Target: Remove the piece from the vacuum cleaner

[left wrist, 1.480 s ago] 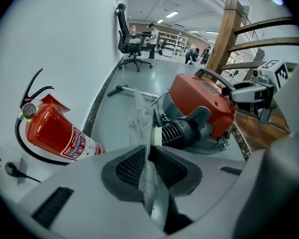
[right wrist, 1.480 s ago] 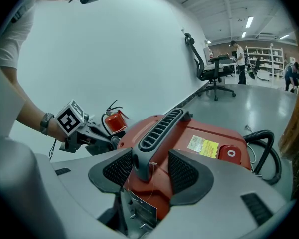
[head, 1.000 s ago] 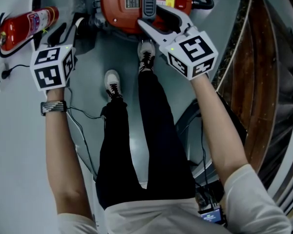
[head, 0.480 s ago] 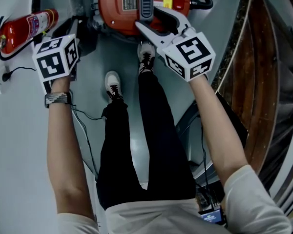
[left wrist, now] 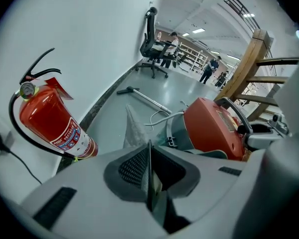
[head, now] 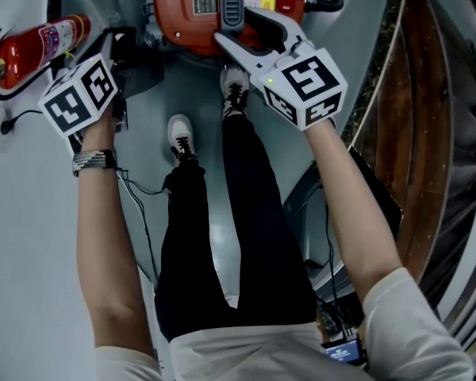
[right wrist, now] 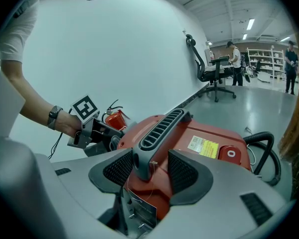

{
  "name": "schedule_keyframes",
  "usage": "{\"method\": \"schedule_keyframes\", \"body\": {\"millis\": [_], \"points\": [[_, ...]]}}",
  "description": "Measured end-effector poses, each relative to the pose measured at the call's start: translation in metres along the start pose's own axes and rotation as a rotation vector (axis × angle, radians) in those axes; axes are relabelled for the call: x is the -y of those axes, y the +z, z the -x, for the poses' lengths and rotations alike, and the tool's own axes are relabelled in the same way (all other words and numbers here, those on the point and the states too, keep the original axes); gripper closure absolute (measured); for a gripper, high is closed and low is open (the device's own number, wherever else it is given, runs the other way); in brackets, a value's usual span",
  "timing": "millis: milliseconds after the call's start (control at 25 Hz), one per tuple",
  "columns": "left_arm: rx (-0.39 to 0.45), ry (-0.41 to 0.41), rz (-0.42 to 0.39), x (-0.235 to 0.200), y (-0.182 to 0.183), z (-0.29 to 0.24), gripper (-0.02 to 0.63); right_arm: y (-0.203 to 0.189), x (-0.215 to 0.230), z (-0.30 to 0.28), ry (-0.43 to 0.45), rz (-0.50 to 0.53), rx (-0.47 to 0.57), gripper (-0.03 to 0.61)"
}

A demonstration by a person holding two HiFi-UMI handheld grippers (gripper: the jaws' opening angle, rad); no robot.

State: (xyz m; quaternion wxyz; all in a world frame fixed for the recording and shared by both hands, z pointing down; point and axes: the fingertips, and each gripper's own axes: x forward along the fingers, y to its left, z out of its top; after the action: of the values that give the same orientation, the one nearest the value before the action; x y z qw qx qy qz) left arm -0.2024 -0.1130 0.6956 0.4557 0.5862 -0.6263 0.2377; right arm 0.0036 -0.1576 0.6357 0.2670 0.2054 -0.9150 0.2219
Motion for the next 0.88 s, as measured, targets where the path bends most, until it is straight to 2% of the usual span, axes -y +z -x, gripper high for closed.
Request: {"method": "schedule_keyframes", "body": {"millis": [320, 520, 720, 880], "points": [[0.008, 0.082, 0.073, -0.017, -0.006, 0.004, 0.572, 0.000, 0.000, 0.000, 0.001, -0.001, 0.001, 0.342], [0.028, 0.065, 0.020, -0.012, -0.004, 0.005, 0.580, 0.000, 0.001, 0.000, -0.013, 0.012, 0.009, 0.342], [0.038, 0.130, 0.043, -0.038, -0.004, 0.015, 0.586, -0.001, 0.000, 0.000, -0.008, 0.012, 0.005, 0.342], [0.044, 0.113, -0.021, -0.047, -0.006, 0.029, 0.587, 0.000, 0.001, 0.000, -0.018, 0.020, 0.009, 0.342]]}}
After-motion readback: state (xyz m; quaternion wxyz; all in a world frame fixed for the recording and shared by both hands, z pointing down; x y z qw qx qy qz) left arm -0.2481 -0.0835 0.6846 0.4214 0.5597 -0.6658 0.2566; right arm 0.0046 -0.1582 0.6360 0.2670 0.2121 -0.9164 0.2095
